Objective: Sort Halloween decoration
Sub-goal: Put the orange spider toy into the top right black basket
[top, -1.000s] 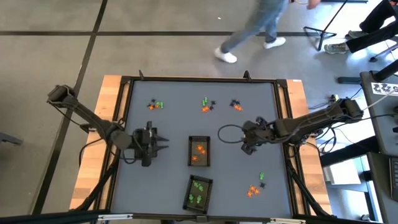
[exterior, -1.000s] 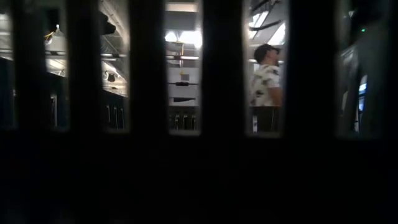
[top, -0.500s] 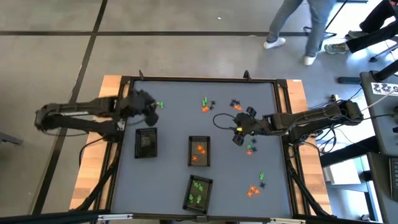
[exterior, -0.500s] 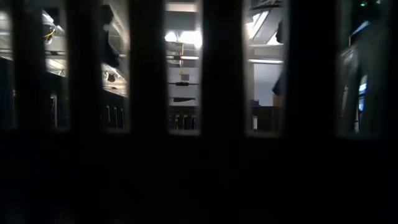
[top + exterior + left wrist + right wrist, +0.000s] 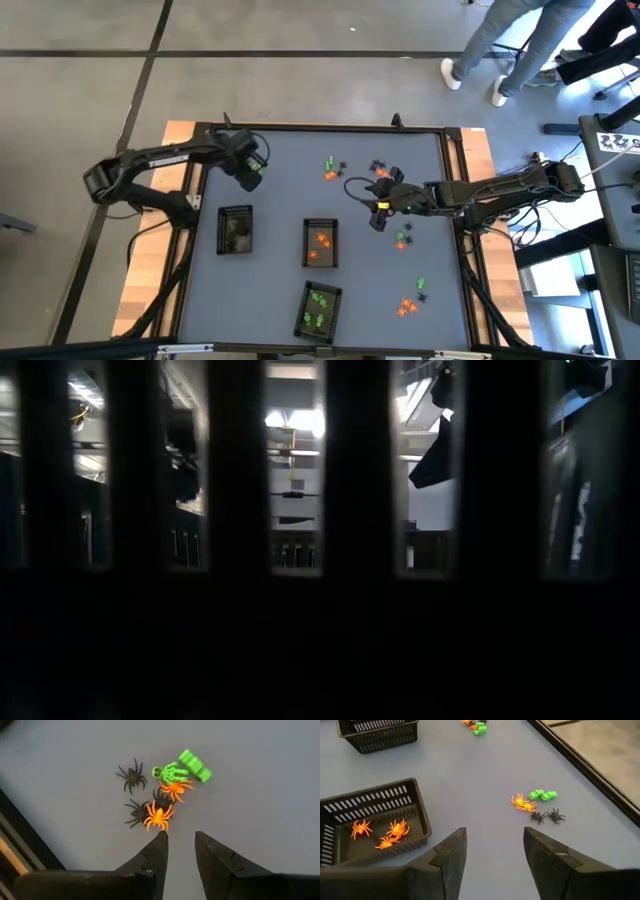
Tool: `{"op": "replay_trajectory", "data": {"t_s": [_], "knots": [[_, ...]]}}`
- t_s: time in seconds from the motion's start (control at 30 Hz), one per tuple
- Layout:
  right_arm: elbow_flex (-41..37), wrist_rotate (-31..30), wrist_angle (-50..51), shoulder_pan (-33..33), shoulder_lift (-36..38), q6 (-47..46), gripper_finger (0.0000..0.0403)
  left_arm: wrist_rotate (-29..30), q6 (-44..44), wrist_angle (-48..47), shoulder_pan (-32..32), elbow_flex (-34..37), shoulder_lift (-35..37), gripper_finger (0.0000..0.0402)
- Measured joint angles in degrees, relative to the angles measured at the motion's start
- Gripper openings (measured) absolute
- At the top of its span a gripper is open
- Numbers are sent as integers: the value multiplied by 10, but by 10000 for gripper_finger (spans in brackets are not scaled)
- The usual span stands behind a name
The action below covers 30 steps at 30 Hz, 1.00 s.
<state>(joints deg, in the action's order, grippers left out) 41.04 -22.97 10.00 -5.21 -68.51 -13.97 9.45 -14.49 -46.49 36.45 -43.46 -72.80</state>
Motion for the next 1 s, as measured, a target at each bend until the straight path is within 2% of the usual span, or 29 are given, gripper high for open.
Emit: {"op": "replay_trajectory", "data": {"t_s": [0.3,0.8,0.9,1.0], "knots": [[0,0,0,0,0,24,193,0,-3,15,20,0,-95,89],[0,-1,0,0,0,30,193,16,-15,43,21,-1,-160,88],[0,-1,0,0,0,30,193,15,-14,43,20,-1,-159,74],[0,-2,0,0,0,30,193,16,-14,41,19,-1,-158,38]]}}
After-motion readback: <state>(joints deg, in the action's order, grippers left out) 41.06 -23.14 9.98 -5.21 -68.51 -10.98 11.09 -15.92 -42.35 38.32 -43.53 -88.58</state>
